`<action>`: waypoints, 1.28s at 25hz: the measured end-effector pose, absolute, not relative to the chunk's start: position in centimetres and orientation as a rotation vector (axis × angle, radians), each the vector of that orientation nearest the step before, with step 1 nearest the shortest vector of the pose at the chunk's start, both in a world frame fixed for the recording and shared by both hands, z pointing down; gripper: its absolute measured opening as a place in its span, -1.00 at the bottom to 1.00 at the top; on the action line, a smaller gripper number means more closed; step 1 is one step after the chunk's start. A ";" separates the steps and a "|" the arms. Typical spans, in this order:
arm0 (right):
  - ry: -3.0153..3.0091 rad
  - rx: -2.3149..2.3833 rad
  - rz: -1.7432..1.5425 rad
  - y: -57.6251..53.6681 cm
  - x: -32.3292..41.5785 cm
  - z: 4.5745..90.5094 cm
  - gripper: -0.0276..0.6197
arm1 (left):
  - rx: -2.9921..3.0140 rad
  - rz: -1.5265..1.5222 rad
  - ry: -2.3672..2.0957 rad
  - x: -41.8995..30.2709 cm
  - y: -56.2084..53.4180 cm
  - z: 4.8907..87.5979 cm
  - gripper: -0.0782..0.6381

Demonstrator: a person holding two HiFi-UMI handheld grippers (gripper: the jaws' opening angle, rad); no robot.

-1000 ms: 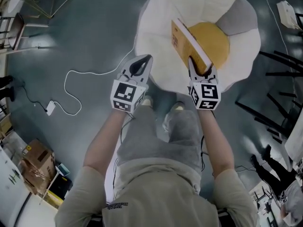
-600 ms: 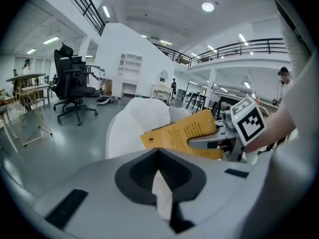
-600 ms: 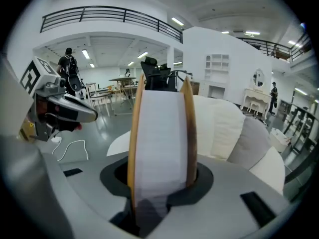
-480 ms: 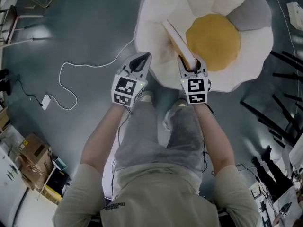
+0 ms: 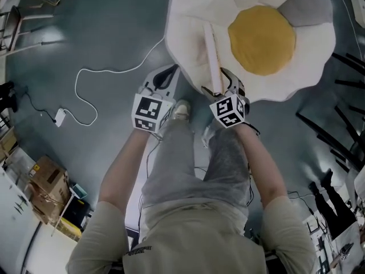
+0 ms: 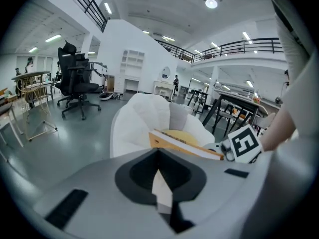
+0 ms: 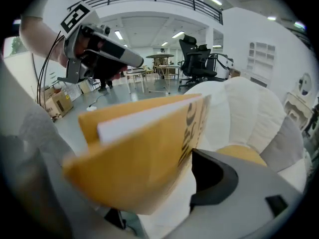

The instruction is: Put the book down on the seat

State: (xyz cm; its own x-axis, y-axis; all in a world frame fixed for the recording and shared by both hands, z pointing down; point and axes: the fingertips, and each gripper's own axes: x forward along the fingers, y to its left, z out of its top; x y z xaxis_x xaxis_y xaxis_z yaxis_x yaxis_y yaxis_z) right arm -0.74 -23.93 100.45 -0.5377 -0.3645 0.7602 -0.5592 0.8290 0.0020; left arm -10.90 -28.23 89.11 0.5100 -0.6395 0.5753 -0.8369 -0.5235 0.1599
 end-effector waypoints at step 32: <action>-2.078 1.142 0.638 -20.6 7.2 83.4 0.49 | 2.338 0.709 -1.150 -7.7 -21.9 75.5 -0.76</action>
